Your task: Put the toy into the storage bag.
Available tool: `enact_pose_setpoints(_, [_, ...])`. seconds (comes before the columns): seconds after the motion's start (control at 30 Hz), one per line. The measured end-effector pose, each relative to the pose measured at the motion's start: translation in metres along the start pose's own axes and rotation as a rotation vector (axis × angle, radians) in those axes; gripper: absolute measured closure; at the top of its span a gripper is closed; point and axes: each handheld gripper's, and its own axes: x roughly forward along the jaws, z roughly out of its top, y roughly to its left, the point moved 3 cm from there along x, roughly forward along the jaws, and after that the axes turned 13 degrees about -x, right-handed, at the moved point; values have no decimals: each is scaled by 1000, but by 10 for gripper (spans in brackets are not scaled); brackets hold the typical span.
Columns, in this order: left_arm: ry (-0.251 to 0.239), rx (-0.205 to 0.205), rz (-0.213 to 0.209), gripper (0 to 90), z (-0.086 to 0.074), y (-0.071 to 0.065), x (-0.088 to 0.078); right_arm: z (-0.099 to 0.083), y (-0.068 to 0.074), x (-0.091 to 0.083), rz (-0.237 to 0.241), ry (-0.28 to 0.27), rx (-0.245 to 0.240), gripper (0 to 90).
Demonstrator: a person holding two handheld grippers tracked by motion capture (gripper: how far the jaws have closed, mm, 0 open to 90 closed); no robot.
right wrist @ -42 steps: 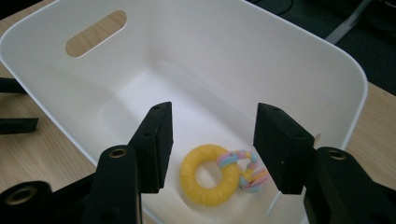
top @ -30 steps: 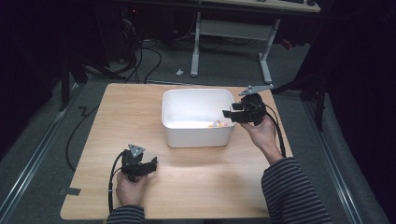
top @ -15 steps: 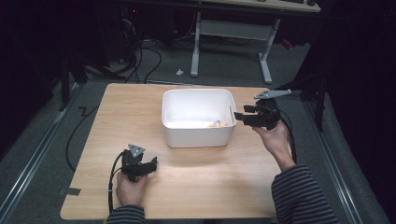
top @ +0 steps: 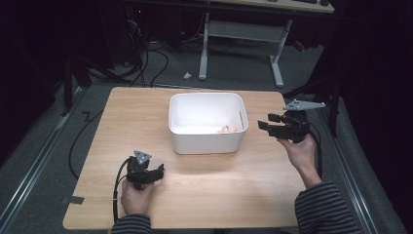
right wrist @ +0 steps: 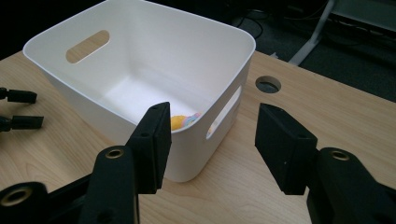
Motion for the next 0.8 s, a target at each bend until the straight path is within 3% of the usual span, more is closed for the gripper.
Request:
enact_pose_setpoints(0.5, [3, 4, -3, 230, 0, 0, 0, -6, 11, -31, -14, -42, -33, 461])
enact_pose_setpoints(0.8, [3, 4, -3, 230, 0, 0, 0, -18, 17, -44, 0, -46, -30, 461])
